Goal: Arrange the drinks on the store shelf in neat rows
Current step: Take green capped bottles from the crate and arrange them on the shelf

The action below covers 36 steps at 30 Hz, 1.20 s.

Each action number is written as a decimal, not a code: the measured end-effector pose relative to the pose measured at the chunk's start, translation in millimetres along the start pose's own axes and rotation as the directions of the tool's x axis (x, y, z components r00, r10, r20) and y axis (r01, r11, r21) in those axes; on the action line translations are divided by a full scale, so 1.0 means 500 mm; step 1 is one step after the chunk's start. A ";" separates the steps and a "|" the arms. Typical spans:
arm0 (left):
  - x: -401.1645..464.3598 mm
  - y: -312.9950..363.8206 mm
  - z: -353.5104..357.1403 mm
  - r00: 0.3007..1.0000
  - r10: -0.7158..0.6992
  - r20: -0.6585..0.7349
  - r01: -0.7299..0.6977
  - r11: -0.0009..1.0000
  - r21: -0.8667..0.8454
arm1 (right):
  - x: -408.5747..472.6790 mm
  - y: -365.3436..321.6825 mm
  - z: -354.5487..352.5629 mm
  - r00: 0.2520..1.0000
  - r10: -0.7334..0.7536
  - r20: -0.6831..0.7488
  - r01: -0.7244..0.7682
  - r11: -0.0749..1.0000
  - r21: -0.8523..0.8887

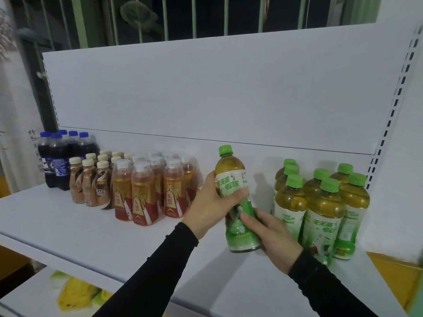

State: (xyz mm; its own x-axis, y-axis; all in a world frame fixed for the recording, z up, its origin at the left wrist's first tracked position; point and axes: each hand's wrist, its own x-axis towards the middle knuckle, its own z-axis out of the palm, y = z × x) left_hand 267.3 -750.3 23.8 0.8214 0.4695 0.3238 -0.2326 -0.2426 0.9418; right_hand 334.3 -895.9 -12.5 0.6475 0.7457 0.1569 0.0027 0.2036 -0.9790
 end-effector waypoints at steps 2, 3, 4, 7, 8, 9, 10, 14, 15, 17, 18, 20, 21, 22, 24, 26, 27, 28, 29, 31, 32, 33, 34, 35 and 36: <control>0.000 -0.005 0.005 0.999 0.028 -0.026 -0.028 1.000 -0.003 | 0.001 0.004 0.006 0.997 -0.068 -0.020 0.065 0.990 -0.124; 0.002 -0.010 0.005 0.998 0.042 -0.036 -0.043 0.999 -0.025 | 0.000 0.005 0.007 0.996 -0.090 -0.022 0.085 0.984 -0.154; 0.006 -0.012 0.002 0.998 0.049 -0.037 -0.051 0.997 -0.058 | 0.000 0.004 0.008 0.994 -0.109 -0.018 0.104 0.980 -0.169; 0.024 -0.008 -0.012 0.999 -0.002 -0.039 -0.005 0.985 -0.173 | -0.004 -0.011 0.002 0.983 -0.176 0.052 0.182 0.972 -0.151; 0.034 -0.005 -0.018 0.999 -0.024 -0.041 0.015 0.978 -0.208 | -0.006 -0.018 -0.002 0.973 -0.209 0.094 0.221 0.962 -0.158; 0.043 -0.001 -0.023 0.998 -0.055 -0.041 0.043 0.967 -0.252 | -0.008 -0.024 -0.007 0.962 -0.238 0.133 0.260 0.947 -0.190; 0.052 0.004 -0.027 0.994 -0.098 -0.039 0.081 0.950 -0.301 | -0.010 -0.027 -0.012 0.953 -0.257 0.163 0.291 0.925 -0.242; 0.075 0.023 -0.032 0.975 -0.223 -0.011 0.198 0.884 -0.424 | -0.010 -0.039 -0.015 0.921 -0.323 0.218 0.390 0.773 -0.500; 0.077 0.027 -0.031 0.971 -0.241 -0.001 0.215 0.868 -0.447 | -0.008 -0.046 -0.013 0.908 -0.360 0.213 0.416 0.720 -0.556; 0.080 0.035 -0.028 0.957 -0.288 0.045 0.274 0.834 -0.480 | 0.000 -0.063 -0.011 0.886 -0.426 0.182 0.439 0.647 -0.623; 0.082 0.038 -0.027 0.943 -0.324 0.080 0.320 0.809 -0.492 | 0.002 -0.074 -0.010 0.877 -0.450 0.168 0.442 0.620 -0.648; 0.084 0.041 -0.027 0.913 -0.384 0.140 0.397 0.750 -0.530 | 0.005 -0.092 -0.007 0.864 -0.478 0.158 0.442 0.569 -0.694; 0.086 0.041 -0.027 0.906 -0.395 0.155 0.411 0.728 -0.549 | 0.007 -0.101 -0.005 0.858 -0.489 0.157 0.443 0.551 -0.707; 0.089 0.039 -0.027 0.904 -0.398 0.157 0.414 0.720 -0.557 | 0.009 -0.107 -0.004 0.853 -0.498 0.158 0.447 0.540 -0.713; 0.093 0.034 -0.028 0.902 -0.401 0.159 0.418 0.719 -0.556 | 0.013 -0.114 -0.003 0.853 -0.497 0.163 0.446 0.528 -0.723; 0.093 0.034 -0.029 0.892 -0.416 0.174 0.437 0.701 -0.564 | 0.013 -0.116 -0.001 0.854 -0.492 0.169 0.446 0.525 -0.725; 0.094 0.033 -0.029 0.887 -0.425 0.184 0.447 0.686 -0.574 | 0.012 -0.116 -0.001 0.853 -0.493 0.171 0.448 0.524 -0.725; 0.095 0.031 -0.030 0.881 -0.431 0.192 0.456 0.674 -0.581 | 0.012 -0.115 0.000 0.851 -0.496 0.172 0.450 0.521 -0.725; 0.096 0.028 -0.031 0.878 -0.435 0.197 0.462 0.668 -0.583 | 0.011 -0.116 0.001 0.851 -0.497 0.171 0.450 0.520 -0.726; 0.097 0.026 -0.034 0.876 -0.441 0.194 0.466 0.670 -0.578 | 0.010 -0.114 0.002 0.852 -0.495 0.171 0.448 0.521 -0.726; 0.096 0.026 -0.036 0.877 -0.439 0.193 0.465 0.678 -0.569 | 0.010 -0.111 0.001 0.854 -0.490 0.171 0.444 0.519 -0.730; 0.096 0.025 -0.037 0.881 -0.434 0.187 0.459 0.689 -0.561 | 0.009 -0.108 0.001 0.861 -0.480 0.168 0.436 0.525 -0.731; 0.093 0.029 -0.037 0.887 -0.427 0.174 0.447 0.703 -0.553 | 0.006 -0.105 -0.002 0.874 -0.461 0.156 0.420 0.551 -0.721; 0.090 0.032 -0.037 0.900 -0.404 0.163 0.425 0.729 -0.537 | 0.002 -0.102 -0.004 0.893 -0.425 0.144 0.399 0.605 -0.689; 0.087 0.035 -0.037 0.919 -0.366 0.145 0.387 0.773 -0.502 | -0.002 -0.101 -0.005 0.917 -0.376 0.132 0.370 0.684 -0.629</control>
State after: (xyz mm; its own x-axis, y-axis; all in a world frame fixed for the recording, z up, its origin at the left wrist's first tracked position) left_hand 289.4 -718.2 55.9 0.9156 0.3975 -0.0600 -0.1237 0.4206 0.8988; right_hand 335.4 -908.4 36.7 0.4924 0.6913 0.5288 0.7207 0.0167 -0.6930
